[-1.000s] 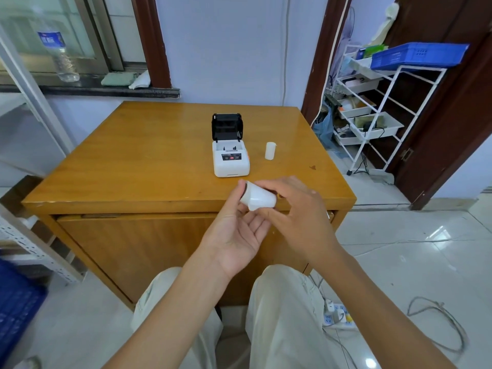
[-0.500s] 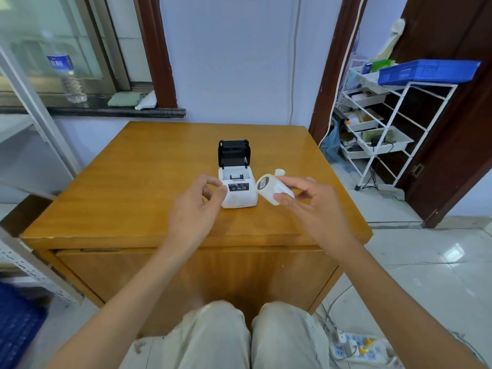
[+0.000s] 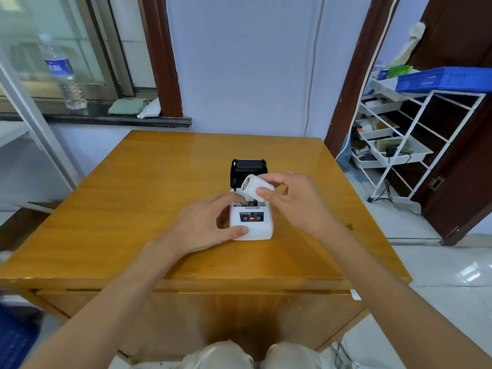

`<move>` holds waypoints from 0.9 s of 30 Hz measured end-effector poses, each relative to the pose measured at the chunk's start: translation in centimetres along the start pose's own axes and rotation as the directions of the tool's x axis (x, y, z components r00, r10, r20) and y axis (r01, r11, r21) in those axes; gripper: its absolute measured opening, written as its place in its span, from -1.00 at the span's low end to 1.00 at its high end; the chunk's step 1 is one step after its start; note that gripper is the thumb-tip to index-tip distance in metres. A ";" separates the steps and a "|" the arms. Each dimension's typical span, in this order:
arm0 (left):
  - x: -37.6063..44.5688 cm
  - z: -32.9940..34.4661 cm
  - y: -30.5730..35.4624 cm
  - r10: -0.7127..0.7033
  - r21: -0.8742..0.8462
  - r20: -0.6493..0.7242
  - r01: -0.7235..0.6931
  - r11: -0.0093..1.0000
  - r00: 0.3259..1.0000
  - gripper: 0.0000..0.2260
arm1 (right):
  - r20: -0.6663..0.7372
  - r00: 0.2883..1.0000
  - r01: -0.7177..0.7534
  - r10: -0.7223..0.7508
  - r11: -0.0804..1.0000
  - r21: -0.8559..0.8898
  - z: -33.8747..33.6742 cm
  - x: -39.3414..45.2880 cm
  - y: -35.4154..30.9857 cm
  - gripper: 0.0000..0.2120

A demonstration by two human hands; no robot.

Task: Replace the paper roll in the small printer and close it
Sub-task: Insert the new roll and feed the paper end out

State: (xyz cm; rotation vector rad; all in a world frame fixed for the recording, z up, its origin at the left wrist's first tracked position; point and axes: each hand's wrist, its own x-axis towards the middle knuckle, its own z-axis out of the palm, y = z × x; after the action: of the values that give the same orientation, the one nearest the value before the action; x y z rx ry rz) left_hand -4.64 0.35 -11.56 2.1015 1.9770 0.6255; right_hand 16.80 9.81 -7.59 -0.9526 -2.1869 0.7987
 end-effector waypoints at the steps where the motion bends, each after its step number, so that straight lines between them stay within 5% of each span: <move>1: 0.2 0.2 -0.3 0.001 -0.022 -0.004 -0.001 1.000 1.000 -0.46 | 0.033 0.999 -0.001 0.001 1.000 -0.003 0.3 0.5 0.1 -0.75; 7: 0.1 0.8 -1.4 0.020 -0.223 -0.072 -0.035 0.974 0.997 -0.55 | 0.116 0.993 0.008 0.000 0.998 -0.069 1.2 2.7 1.0 -0.81; 12: 0.0 0.8 -1.2 0.021 -0.184 -0.072 -0.034 0.982 0.997 -0.53 | 0.240 0.971 0.057 0.002 0.970 -0.238 0.0 3.4 0.9 -0.78; 27: -0.4 0.7 -0.8 0.008 -0.118 -0.103 -0.020 0.993 0.995 -0.51 | 0.317 0.945 0.296 -0.079 0.615 -0.731 1.7 4.8 -2.2 -0.72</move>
State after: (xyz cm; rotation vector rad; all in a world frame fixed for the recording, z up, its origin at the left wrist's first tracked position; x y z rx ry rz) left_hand -5.11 0.12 -12.60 2.0523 1.9257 0.8479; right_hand 12.02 11.90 -5.70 -0.9942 -2.8735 -0.2138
